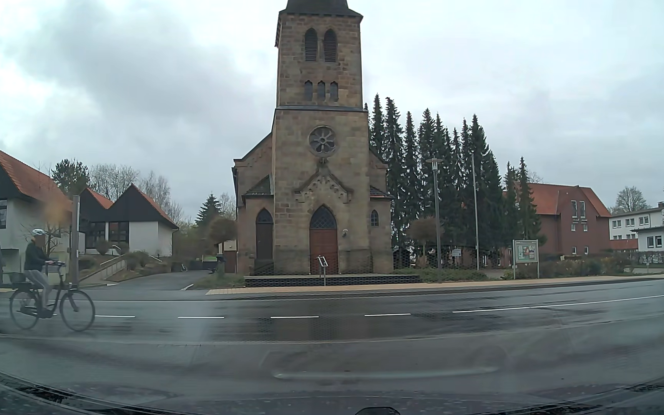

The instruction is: Follow the waypoints while adhering to traffic rules and regulations

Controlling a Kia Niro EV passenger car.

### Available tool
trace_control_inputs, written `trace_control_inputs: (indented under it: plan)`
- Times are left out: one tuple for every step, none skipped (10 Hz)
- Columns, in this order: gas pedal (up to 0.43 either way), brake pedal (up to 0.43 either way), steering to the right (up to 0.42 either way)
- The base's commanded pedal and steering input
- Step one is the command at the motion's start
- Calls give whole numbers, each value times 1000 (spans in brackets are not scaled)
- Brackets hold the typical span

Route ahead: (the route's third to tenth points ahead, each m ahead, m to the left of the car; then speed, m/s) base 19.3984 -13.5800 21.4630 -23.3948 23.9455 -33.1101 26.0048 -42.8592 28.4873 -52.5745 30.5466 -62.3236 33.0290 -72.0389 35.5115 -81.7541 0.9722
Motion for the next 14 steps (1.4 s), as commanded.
trace_control_inputs:
  plan:
    - [0, 0, -26]
    - [0, 0, -25]
    - [0, 0, -25]
    - [0, 0, -25]
    - [0, 0, -25]
    - [0, 0, -25]
    - [0, 0, -25]
    - [0, 0, -25]
    - [0, 0, -25]
    - [0, 0, -26]
    - [0, 0, -26]
    - [0, 0, -26]
    - [0, 0, -26]
    - [0, 0, -25]
